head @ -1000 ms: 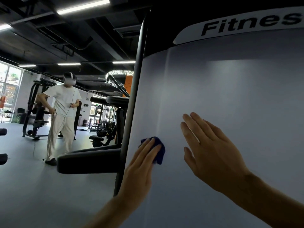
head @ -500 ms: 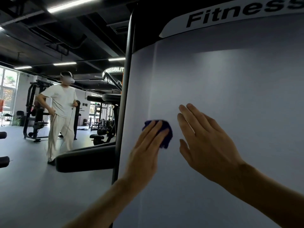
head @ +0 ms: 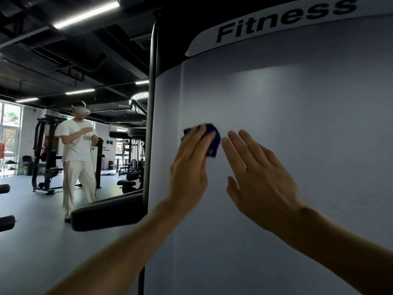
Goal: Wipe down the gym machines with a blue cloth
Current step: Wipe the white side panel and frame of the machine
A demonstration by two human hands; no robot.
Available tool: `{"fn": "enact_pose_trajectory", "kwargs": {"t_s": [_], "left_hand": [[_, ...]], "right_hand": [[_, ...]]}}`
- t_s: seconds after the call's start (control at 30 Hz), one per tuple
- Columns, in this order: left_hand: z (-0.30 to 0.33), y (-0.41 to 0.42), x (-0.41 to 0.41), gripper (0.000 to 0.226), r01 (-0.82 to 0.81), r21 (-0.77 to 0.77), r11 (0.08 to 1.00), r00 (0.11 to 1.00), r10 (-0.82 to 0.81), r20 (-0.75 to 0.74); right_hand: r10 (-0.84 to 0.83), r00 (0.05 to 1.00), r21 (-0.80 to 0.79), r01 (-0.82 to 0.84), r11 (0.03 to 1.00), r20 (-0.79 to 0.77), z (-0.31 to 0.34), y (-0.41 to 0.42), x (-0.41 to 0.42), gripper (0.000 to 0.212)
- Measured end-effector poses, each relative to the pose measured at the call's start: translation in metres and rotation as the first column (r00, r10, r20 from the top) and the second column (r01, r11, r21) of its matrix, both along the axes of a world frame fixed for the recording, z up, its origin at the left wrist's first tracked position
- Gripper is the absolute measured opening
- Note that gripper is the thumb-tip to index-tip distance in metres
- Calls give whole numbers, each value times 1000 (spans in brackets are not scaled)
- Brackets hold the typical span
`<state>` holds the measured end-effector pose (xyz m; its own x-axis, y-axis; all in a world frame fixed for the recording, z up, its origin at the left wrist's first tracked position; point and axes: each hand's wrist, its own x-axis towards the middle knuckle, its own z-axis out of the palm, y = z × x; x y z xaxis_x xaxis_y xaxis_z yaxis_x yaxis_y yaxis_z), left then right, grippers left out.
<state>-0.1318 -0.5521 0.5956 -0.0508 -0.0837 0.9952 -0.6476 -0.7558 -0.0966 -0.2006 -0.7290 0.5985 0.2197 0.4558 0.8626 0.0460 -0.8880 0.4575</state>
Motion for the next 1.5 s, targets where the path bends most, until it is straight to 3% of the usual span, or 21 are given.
{"fn": "enact_pose_trajectory", "kwargs": {"t_s": [0.13, 0.23, 0.4, 0.5, 0.63, 0.77, 0.87, 1.0, 1.1, 1.2, 1.3, 1.37, 1.43, 1.5], "left_hand": [[-94, 15, -13, 70, -75, 229, 970, 997, 80, -11], [-71, 25, -12, 66, -21, 283, 959, 997, 40, -64], [55, -1, -10, 52, 68, 22, 997, 994, -66, -90], [60, -23, -14, 52, 42, -23, 999, 999, -42, 3], [-4, -22, -13, 52, 61, 259, 964, 985, -100, 138], [21, 13, 12, 35, -57, 493, 868, 968, -72, 240], [37, 28, 24, 33, -85, 529, 845, 958, -77, 277], [36, 48, 42, 47, 19, 353, 936, 976, -94, 196], [25, 74, 61, 51, 73, -32, 997, 997, -74, -11], [28, 94, 66, 43, 112, -433, 894, 925, -253, -284], [57, 80, 52, 32, 57, -719, 693, 856, -404, -322], [68, 49, 38, 39, 56, -734, 677, 906, -344, -248], [59, 6, 20, 48, 94, -631, 770, 962, -233, -142], [35, -19, 8, 49, 102, -426, 899, 992, -121, -19]], "right_hand": [[-27, 998, -63, 23, 998, -65, -14, -6, -3, 68], [-41, 997, -72, 37, 997, -67, -14, -7, -3, 69], [-21, 1000, 15, 21, 1000, -2, 9, -1, 0, 68], [81, 996, 128, -77, 989, -22, 17, 2, -1, 76], [146, 989, 121, -144, 982, -14, 6, 4, 2, 70], [89, 995, 27, -90, 996, 41, 3, 11, 11, 65], [74, 997, 12, -75, 997, 36, 9, 16, 12, 68], [11, 999, -20, -10, 1000, 32, 18, 30, 19, 68], [-74, 997, -85, 76, 994, 17, 23, 45, 26, 66], [-97, 995, -108, 98, 989, 14, 28, 52, 31, 67], [-74, 997, -101, 75, 992, 17, 26, 48, 30, 67], [-64, 997, -53, 66, 996, 32, 26, 41, 26, 66], [-60, 997, 7, 59, 998, 54, 27, 31, 21, 65], [-55, 996, 34, 53, 998, 68, 28, 22, 18, 63]]}}
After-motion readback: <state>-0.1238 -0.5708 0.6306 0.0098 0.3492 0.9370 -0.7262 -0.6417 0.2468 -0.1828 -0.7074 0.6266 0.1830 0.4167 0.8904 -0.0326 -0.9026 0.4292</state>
